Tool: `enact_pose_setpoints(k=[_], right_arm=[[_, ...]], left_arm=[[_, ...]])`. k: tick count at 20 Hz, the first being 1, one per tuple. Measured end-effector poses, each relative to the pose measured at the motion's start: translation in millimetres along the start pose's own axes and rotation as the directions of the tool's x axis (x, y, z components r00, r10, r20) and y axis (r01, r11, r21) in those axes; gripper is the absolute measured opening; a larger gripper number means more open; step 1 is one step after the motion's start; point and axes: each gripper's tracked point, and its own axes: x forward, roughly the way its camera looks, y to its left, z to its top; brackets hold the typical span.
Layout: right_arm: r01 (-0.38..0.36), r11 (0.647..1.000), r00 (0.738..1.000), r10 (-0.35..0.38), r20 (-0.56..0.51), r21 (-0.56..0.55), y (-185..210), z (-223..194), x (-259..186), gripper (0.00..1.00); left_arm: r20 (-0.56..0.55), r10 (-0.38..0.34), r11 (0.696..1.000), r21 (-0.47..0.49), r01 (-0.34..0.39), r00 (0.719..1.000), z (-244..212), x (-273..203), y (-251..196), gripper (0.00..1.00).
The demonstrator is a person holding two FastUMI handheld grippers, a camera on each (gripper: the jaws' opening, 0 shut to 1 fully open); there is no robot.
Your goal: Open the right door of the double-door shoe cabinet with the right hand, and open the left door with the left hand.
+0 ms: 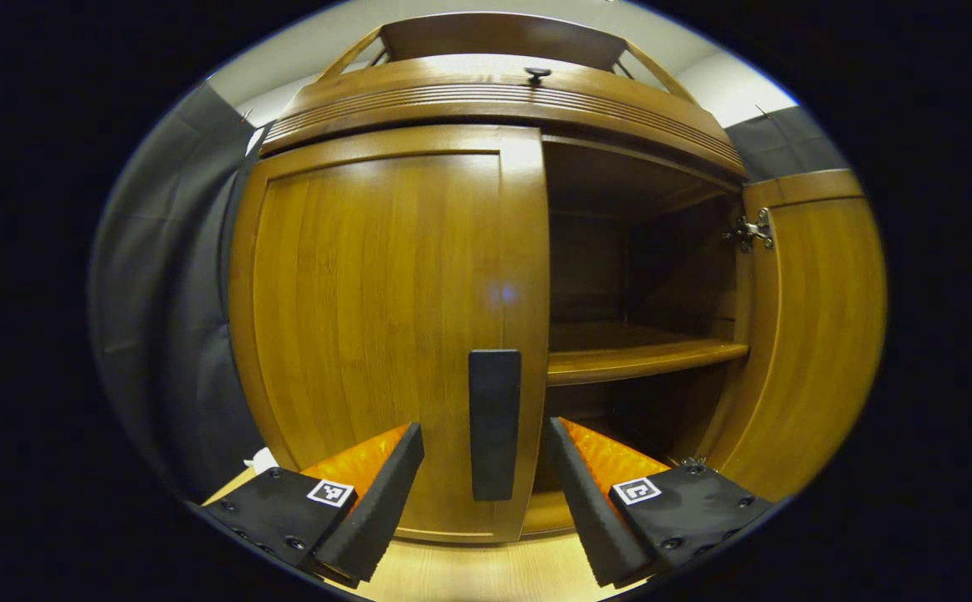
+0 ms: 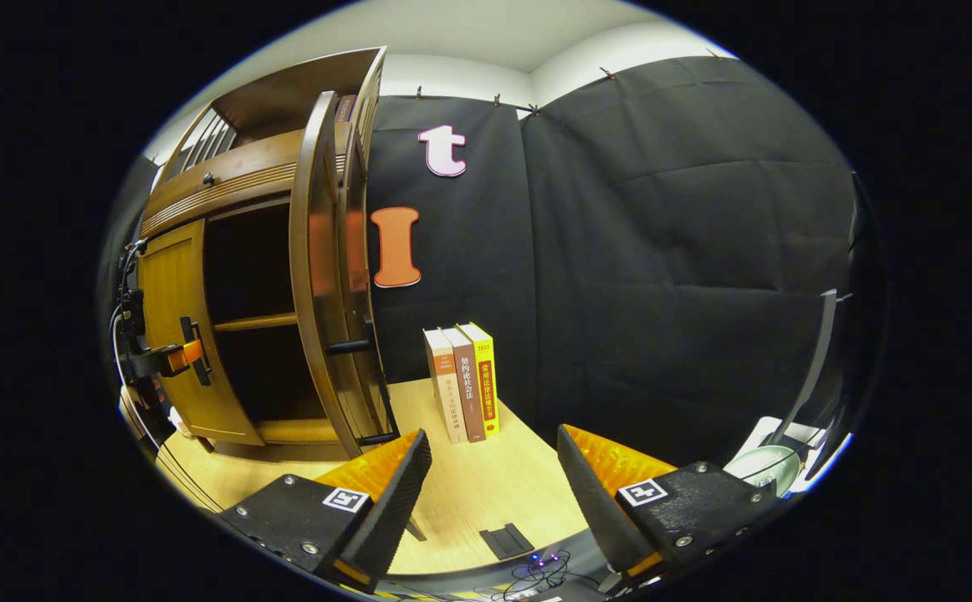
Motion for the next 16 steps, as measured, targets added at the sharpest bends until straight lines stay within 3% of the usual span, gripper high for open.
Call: enact_pose_setpoints(k=[4, 11, 12, 14, 16], right_arm=[[0.006, 0.999, 1.000, -0.005, -0.003, 0.032, 7.8, 17.5, -1.6, 0.93], [0.034, 0.999, 0.999, -0.035, 0.025, 0.036, 17.1, 37.8, -6.6, 0.93], [0.038, 0.999, 0.999, -0.039, 0.024, 0.035, 17.3, 37.2, -6.2, 1.00], [0.036, 0.999, 0.999, -0.036, 0.021, 0.031, 21.3, 38.7, -6.6, 1.00], [0.029, 0.999, 0.999, -0.029, 0.026, 0.021, 26.0, 41.2, -7.1, 0.99]], left_arm=[[-0.020, -0.017, 1.000, -0.018, 0.016, 1.000, -14.4, 16.6, 6.5, 0.93], [-0.015, -0.073, 0.997, -0.003, 0.073, 0.997, -14.5, 23.1, -9.7, 0.51], [-0.015, -0.075, 0.997, 0.004, 0.075, 0.997, -15.9, 24.8, -9.1, 0.45], [-0.014, -0.081, 0.997, -0.016, 0.081, 0.997, -14.8, 24.7, -9.6, 0.35], [-0.013, -0.080, 0.996, -0.038, 0.080, 0.997, -15.3, 21.4, -8.9, 0.35]])
